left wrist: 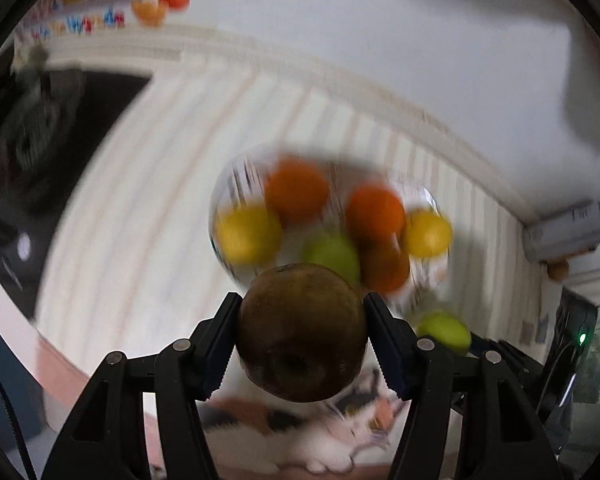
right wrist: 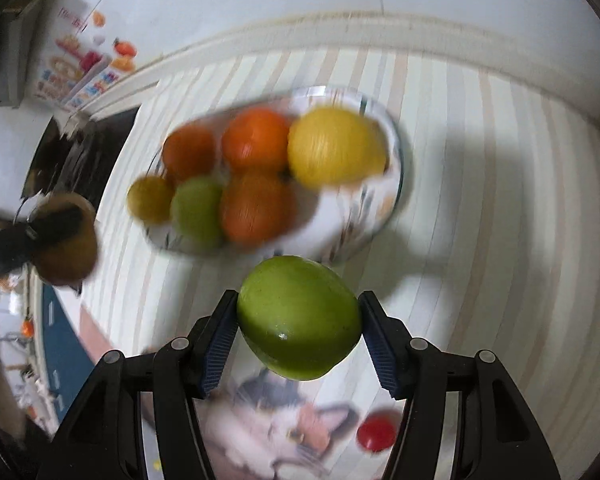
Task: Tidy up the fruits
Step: 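Place the brown fruit and green apple on the plate and open both tools, then move both tools back toward the two red tomatoes on the mat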
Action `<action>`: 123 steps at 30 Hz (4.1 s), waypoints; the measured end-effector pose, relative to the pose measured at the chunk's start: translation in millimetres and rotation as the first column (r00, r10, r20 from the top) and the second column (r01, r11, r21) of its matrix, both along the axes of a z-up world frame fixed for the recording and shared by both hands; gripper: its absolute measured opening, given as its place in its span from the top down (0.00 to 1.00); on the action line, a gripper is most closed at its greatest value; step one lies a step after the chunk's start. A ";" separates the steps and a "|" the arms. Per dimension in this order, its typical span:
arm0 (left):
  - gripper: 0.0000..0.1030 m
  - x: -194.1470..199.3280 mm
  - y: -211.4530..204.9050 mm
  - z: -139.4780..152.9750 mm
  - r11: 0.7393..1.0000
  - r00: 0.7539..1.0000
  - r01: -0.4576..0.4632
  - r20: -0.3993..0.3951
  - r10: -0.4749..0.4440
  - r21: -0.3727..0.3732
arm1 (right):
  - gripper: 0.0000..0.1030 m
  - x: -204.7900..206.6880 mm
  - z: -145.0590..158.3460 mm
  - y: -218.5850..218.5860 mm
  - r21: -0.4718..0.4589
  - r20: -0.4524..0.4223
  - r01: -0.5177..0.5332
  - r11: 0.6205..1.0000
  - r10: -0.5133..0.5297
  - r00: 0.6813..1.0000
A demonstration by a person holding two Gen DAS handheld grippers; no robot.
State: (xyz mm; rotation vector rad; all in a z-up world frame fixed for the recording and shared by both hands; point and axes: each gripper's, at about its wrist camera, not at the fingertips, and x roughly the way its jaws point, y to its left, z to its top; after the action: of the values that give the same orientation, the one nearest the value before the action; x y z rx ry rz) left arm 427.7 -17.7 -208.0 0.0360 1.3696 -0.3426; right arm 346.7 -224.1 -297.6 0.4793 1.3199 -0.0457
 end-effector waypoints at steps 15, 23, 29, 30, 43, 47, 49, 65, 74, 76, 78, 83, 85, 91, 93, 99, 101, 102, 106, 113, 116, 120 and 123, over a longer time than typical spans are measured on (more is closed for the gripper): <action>0.42 129.1 -17.0 -75.5 0.991 0.996 0.039 -0.083 -0.029 0.127 | 0.39 22.0 -16.4 4.9 -0.105 0.018 0.078 0.991 -0.076 0.997; 0.41 125.6 -10.6 -99.5 0.992 0.990 0.031 -0.140 -0.013 0.126 | 0.39 17.0 -19.0 -3.7 -0.048 0.051 0.127 0.991 -0.124 0.991; 0.40 126.6 -7.9 -98.0 0.993 0.988 0.022 -0.154 -0.004 0.114 | 0.35 16.1 -19.3 -6.7 -0.026 0.047 0.131 0.991 -0.130 0.990; 0.34 127.2 -5.8 -95.9 0.994 0.988 0.017 -0.152 -0.001 0.109 | 0.33 12.4 -16.3 -8.6 -0.018 0.052 0.135 0.991 -0.133 0.990; 0.17 71.1 21.4 -28.2 0.983 0.999 -0.038 0.037 0.031 0.182 | 0.07 -3.5 34.3 1.7 -0.130 0.040 0.042 0.991 -0.037 0.998; 0.17 23.3 23.3 -2.1 0.980 0.992 -0.074 0.119 0.053 0.183 | 0.06 -20.8 61.3 5.7 -0.178 0.062 -0.003 0.984 0.014 0.998; 0.17 -4.3 19.8 10.6 0.979 0.985 -0.085 0.163 0.054 0.185 | 0.06 -30.5 73.5 4.7 -0.191 0.071 -0.017 0.982 0.031 0.997; 0.17 -156.3 -2.1 91.5 0.988 0.935 -0.132 0.341 0.096 0.085 | 0.06 -140.1 183.9 -6.5 -0.264 0.228 -0.057 0.963 0.120 0.966; 0.17 -219.1 -4.2 147.8 0.992 0.900 -0.117 0.426 0.089 0.040 | 0.06 -192.3 242.1 -2.9 -0.274 0.315 -0.065 0.960 0.154 0.936; 0.17 -228.9 -3.8 156.3 0.992 0.894 -0.116 0.440 0.087 0.040 | 0.06 -200.4 252.6 -1.3 -0.270 0.331 -0.067 0.961 0.158 0.930; 0.17 -238.0 -1.3 164.3 0.993 0.891 -0.117 0.444 0.092 0.028 | 0.06 -208.3 261.9 -0.8 -0.261 0.348 -0.065 0.963 0.156 0.924; 0.17 -257.8 5.2 181.7 0.992 0.877 -0.123 0.470 0.102 0.012 | 0.06 -226.5 284.8 3.0 -0.263 0.380 -0.059 0.963 0.160 0.911; 0.17 -262.9 7.3 186.3 0.993 0.875 -0.120 0.474 0.102 0.008 | 0.06 -231.3 291.2 5.4 -0.269 0.388 -0.062 0.961 0.168 0.906; 0.17 -276.1 12.4 195.8 0.993 0.866 -0.117 0.490 0.104 -0.004 | 0.06 -238.3 300.3 12.0 -0.281 0.399 -0.062 0.958 0.175 0.900; 0.17 -278.8 13.4 198.0 0.993 0.861 -0.118 0.497 0.105 -0.006 | 0.06 -239.8 302.4 13.2 -0.285 0.404 -0.057 0.957 0.173 0.898; 0.17 -280.5 13.1 199.2 0.992 0.849 -0.125 0.517 0.104 0.005 | 0.06 -238.4 304.4 13.8 -0.291 0.412 -0.048 0.955 0.171 0.895; 0.17 -280.4 13.4 198.0 0.992 0.847 -0.127 0.521 0.105 0.007 | 0.05 -237.4 303.5 12.3 -0.287 0.410 -0.043 0.957 0.164 0.897; 0.17 -279.8 13.7 197.2 0.992 0.847 -0.130 0.521 0.109 0.005 | 0.05 -236.2 303.4 11.9 -0.286 0.408 -0.043 0.957 0.162 0.898; 0.17 -276.5 13.4 194.9 0.991 0.848 -0.136 0.517 0.115 0.003 | 0.04 -232.7 302.3 7.5 -0.276 0.407 -0.032 0.961 0.147 0.901; 0.17 -266.9 9.5 183.8 0.991 0.860 -0.135 0.498 0.108 0.019 | 0.04 -221.5 276.8 -6.3 -0.215 0.353 -0.032 0.976 0.108 0.929; 0.05 -256.7 7.0 164.5 0.991 0.885 -0.131 0.454 0.100 0.039 | 0.04 -209.1 231.8 -11.3 -0.177 0.237 -0.079 0.981 0.121 0.964; 0.00 -242.4 2.5 125.2 0.986 0.924 -0.133 0.371 0.087 0.098 | 0.04 -198.4 150.0 -15.9 -0.091 0.077 -0.129 0.987 0.136 0.988; 0.00 -233.4 -1.2 89.5 0.979 0.952 -0.130 0.295 0.079 0.156 | 0.10 -195.1 87.5 -14.5 -0.058 -0.026 -0.155 0.986 0.154 0.988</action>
State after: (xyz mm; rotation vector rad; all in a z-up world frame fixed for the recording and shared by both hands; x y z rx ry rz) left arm 194.3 -18.8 -118.5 0.1524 1.1034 -0.1208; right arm 151.6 -238.6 -210.2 0.3252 1.3693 0.0386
